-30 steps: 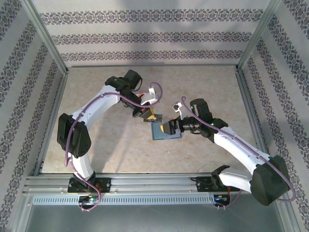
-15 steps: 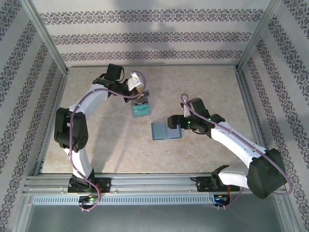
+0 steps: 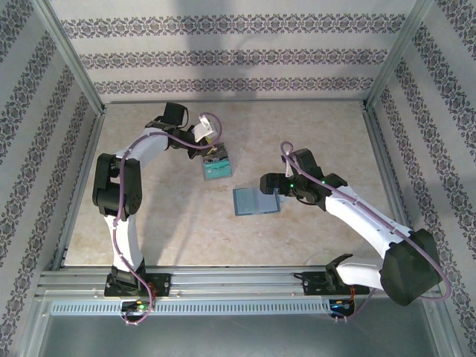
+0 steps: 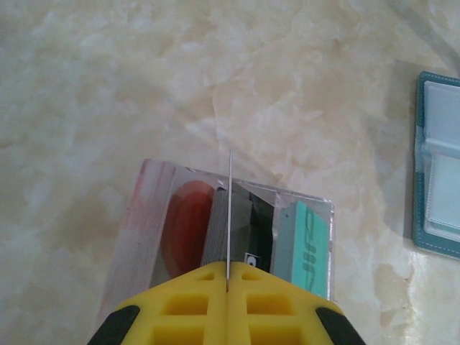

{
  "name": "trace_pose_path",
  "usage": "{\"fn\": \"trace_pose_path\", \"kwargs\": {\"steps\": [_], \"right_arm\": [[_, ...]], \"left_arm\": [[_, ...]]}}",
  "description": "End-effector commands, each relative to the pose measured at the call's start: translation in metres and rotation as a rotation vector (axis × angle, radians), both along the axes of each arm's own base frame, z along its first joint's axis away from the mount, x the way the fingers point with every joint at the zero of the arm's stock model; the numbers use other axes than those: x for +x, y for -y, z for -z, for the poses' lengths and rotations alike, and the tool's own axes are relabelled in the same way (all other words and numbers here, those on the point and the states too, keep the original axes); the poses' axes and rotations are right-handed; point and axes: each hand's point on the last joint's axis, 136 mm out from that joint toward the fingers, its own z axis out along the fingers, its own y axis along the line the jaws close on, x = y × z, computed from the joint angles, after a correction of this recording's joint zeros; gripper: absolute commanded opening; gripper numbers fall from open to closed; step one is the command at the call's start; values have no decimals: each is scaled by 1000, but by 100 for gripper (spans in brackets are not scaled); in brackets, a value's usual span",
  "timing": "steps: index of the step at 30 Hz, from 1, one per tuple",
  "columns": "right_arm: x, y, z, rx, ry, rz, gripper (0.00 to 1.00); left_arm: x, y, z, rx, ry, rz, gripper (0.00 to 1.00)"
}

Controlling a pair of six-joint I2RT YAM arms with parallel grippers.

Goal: Take the credit cards out of the card holder

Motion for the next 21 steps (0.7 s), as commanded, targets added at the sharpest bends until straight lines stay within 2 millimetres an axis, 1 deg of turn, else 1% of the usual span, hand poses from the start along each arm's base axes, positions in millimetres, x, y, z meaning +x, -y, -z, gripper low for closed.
{"fn": "trace_pose_path", "kwargs": {"steps": [1, 8, 13, 17, 21], "right_arm": [[5, 5, -9, 5, 19, 35, 97], [5, 7, -13, 12, 32, 40, 97], [4, 8, -11, 12, 26, 38, 96], [4, 5, -8, 15, 17, 27, 96], [4, 3, -5, 17, 11, 18, 95]], "left_arm": [[9, 1, -4, -25, 42, 37, 0], [6, 4, 6, -36, 9, 57, 0], [5, 3, 7, -32, 34, 55, 0], [9, 3, 1, -43, 83, 45, 0], [12, 3, -13, -63, 141, 37, 0]]}}
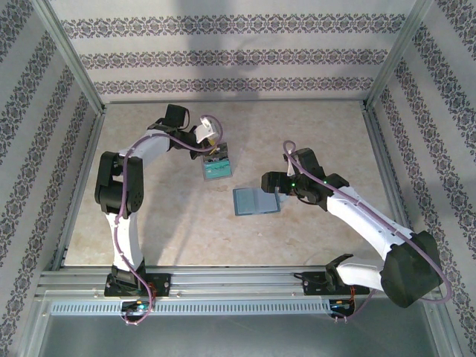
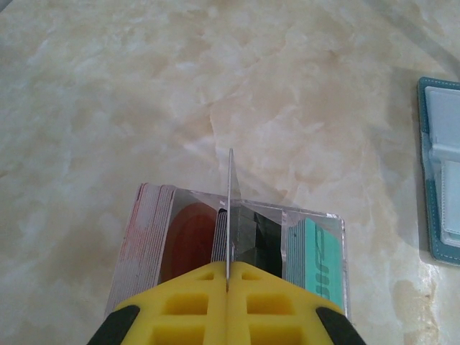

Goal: Take the credit cards out of the card holder

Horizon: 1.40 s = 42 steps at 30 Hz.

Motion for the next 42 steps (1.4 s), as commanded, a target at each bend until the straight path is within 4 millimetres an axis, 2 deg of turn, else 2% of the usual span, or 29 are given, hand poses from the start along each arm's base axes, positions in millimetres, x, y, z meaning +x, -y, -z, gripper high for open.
{"fn": "trace_pose_path", "kwargs": {"steps": [1, 6, 16, 20, 26, 42], "right_arm": [[1, -1, 1, 8, -4, -4, 95], [1, -2, 7, 7, -20, -8, 94], [3, -4, 6, 11, -18, -14, 94], [3, -4, 7, 10, -23, -15, 94], [3, -5, 7, 14, -25, -18, 93], [2, -6, 4, 20, -17, -20, 93]], "left_arm": [[8, -4, -27, -32, 112, -6, 0], [5, -8, -36, -65, 146, -2, 0], [-9, -12, -12, -42, 58, 47, 0], [-13, -11, -9, -43, 55, 63, 0], [-15, -10, -8, -62, 75, 78, 0], [-17, -13, 23, -22, -30, 92, 0]]}}
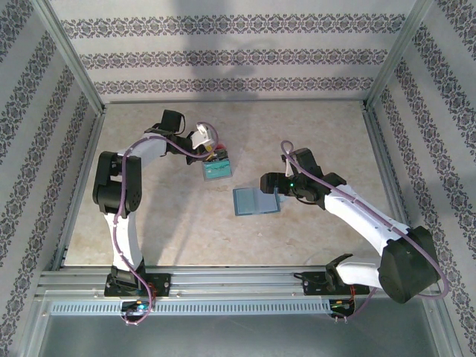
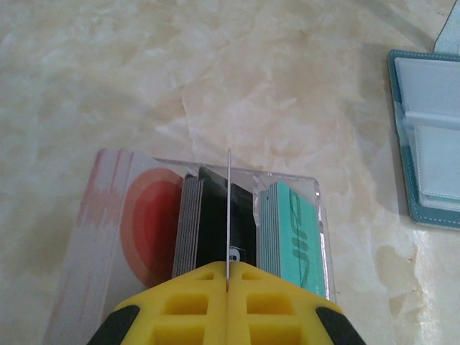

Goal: Take the credit cards out of the card holder

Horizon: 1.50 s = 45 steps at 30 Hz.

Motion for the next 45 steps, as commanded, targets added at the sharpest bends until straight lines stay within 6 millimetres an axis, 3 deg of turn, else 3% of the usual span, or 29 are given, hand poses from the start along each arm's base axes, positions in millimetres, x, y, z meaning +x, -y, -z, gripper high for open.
{"fn": "trace_pose_path", "kwargs": {"steps": [1, 7, 12, 18, 20, 23, 26, 29, 36, 45], "right_arm": [[3, -1, -4, 11, 11, -3, 93], [2, -2, -3, -3, 10, -11, 92], [-2, -2, 1, -87, 14, -7, 87], [-8, -14, 9, -211, 8, -23, 66], [-12, -23, 14, -244, 3, -43, 65], [-17, -40, 25, -270, -14, -73, 65], [-20, -58, 39, -288, -48, -108, 64], [-20, -73, 54, -325, -75, -139, 63], [-13, -89, 81, -408, -109, -175, 65], [-10, -86, 104, -456, -145, -175, 65]], "left_arm": [[1, -4, 7, 1, -26, 14, 0], [5, -2, -3, -19, -1, -5, 29], [5, -1, -32, -46, 57, -22, 33], [6, -4, -78, -96, 145, -132, 38], [6, -9, -88, -92, 161, -209, 41], [5, -18, -100, -91, 177, -357, 55], [-1, -32, -111, -149, 180, -530, 86], [-14, -47, -119, -220, 209, -674, 100], [-48, -80, -103, -201, 231, -854, 100], [-60, -80, -85, -233, 178, -870, 100]]}}
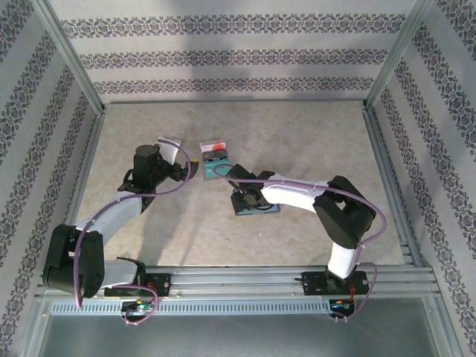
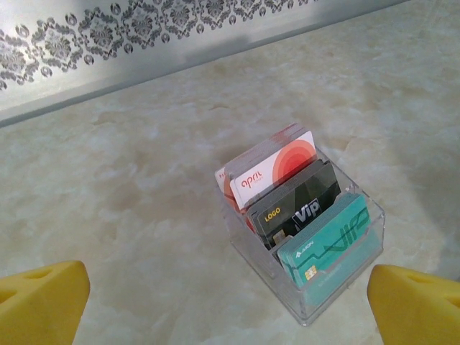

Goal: Take the credit cards out of the card holder

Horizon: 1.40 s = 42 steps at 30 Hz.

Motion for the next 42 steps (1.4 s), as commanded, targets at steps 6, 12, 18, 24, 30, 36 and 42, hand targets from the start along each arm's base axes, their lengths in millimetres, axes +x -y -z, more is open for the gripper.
{"fn": "trace_pose_path", "kwargs": {"steps": [6, 12, 18, 24, 30, 36, 42], "right_arm": [[0, 10, 20, -59, -22, 23, 59], [3, 17, 19, -74, -5, 35, 44], [12, 25, 4, -65, 50, 53, 27], [20, 45, -5, -113, 95, 101, 47], [23, 64, -10, -150, 123, 133, 44], [22, 84, -10, -118, 124, 180, 39], [19, 101, -3, -72, 99, 230, 34]], "left_arm": [[7, 7, -13, -88, 58, -14, 100], [6, 7, -13, -98, 48, -14, 100], [0, 11, -20, -116, 48, 1, 100], [-9, 35, -18, 14, 63, 28, 100], [-18, 60, -17, 45, 57, 74, 94], [-29, 87, -7, 49, 25, 132, 84], [-48, 124, 26, 46, -72, 208, 68]]}}
